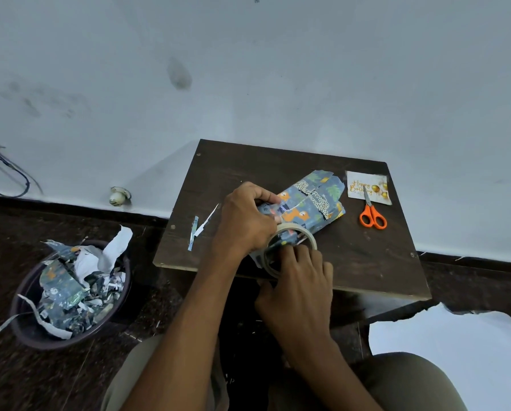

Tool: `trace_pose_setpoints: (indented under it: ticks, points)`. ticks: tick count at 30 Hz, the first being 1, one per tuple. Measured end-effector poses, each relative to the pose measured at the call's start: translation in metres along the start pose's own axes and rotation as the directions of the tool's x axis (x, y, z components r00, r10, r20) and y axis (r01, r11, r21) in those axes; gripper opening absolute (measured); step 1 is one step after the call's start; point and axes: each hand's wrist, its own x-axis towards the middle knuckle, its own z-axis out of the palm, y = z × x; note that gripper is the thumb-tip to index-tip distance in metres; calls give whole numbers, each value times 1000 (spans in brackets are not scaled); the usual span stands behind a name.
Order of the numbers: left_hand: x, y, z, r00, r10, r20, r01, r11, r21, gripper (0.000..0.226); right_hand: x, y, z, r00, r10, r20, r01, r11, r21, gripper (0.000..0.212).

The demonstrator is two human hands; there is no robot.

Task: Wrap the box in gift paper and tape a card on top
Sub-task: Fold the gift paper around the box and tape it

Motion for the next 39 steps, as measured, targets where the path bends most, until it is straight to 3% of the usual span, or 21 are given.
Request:
trace_pose_setpoints:
  ticks: [4,11,18,24,33,39]
  points:
    - [0,1,-1,1000,1,9,-1,1000,6,27,0,7,-6,998,-46,-52,46,999,2,23]
    - [-1,4,-1,1000,6,10,-6,1000,12,28,-8,18,-47,993,-49,-107,73,969,234,4]
    - [-1,3,-2,1000,12,8,-12,1000,-4,27,7,21,-79,965,4,-264,122,880,460,6]
    - [-1,3,0,1000,24,-4,-24,1000,11,25,14,27,-85,968,71,-239,83,811,580,10]
    - [-8,9,-9,994,104,25,-105,994,29,42,25,38,-80,970,46,-237,108,795,597,12]
    - [-11,9,-9,991,130,4,-130,984,122,27,28,37,-81,963,30,-267,140,794,591,10]
